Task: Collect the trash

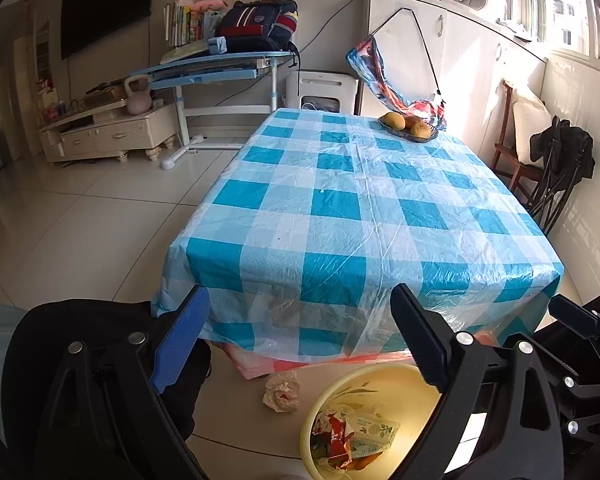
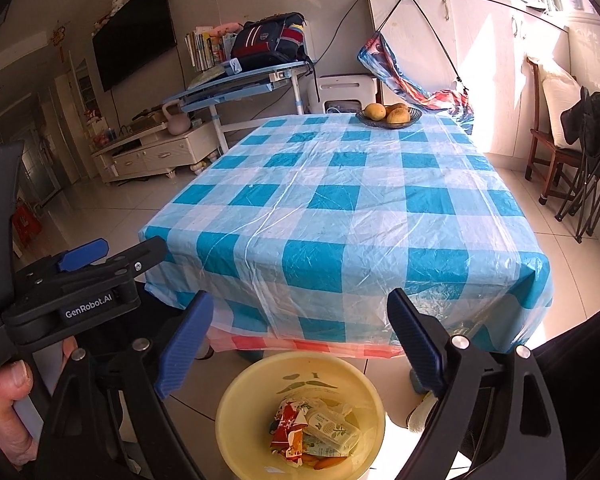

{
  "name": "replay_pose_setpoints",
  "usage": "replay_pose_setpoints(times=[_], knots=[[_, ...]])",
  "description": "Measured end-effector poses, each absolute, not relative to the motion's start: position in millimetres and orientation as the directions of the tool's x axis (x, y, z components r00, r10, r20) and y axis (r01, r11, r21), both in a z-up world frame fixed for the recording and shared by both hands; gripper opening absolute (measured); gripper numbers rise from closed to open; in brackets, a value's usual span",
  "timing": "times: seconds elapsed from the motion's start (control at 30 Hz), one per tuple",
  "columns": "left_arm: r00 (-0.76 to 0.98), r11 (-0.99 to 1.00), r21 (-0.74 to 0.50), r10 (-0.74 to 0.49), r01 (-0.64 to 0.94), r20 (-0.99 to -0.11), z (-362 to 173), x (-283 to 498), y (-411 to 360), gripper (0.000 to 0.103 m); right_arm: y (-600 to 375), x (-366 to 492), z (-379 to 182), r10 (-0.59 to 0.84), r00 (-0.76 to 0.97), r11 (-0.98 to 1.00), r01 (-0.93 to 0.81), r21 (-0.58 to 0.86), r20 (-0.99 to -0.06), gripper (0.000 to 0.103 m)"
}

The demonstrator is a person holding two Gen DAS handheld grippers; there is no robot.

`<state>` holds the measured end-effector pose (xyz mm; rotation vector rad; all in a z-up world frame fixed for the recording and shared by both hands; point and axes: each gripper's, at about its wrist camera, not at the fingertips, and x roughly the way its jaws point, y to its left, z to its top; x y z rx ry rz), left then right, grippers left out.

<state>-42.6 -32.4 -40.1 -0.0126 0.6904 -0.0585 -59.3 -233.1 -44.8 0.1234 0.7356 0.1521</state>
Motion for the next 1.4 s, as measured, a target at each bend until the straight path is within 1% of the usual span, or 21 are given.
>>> replay_pose_setpoints(times=[0.33, 0.57, 0.8, 1.4], knots=[[0.791, 0.997, -0.006, -0.060, 0.071, -0.609, -36, -48, -42, 0.089, -221, -64, -40, 0.183, 0.752, 0.983, -0.144, 0.112, -0.633, 0.086], [0.806, 0.997, 0.017, -0.053, 0.078, -0.590, -33, -51, -47, 0.089, -224, -65, -38, 0.174, 0.764, 0.985, -0.129, 0.118, -0.622, 0.088], [0.817, 0.997, 0.057, -0.018, 0.062, -0.576, -31, -53, -50, 0.095, -229, -67, -34, 0.173, 0.777, 0.984, -0.117, 0.131, -0.605, 0.088], [0.819, 0.992, 0.114, 0.030, 0.044, -0.573, -29, -53, -54, 0.096, -236, -68, -30, 0.168, 0.786, 0.984, -0.095, 0.152, -0.595, 0.089]])
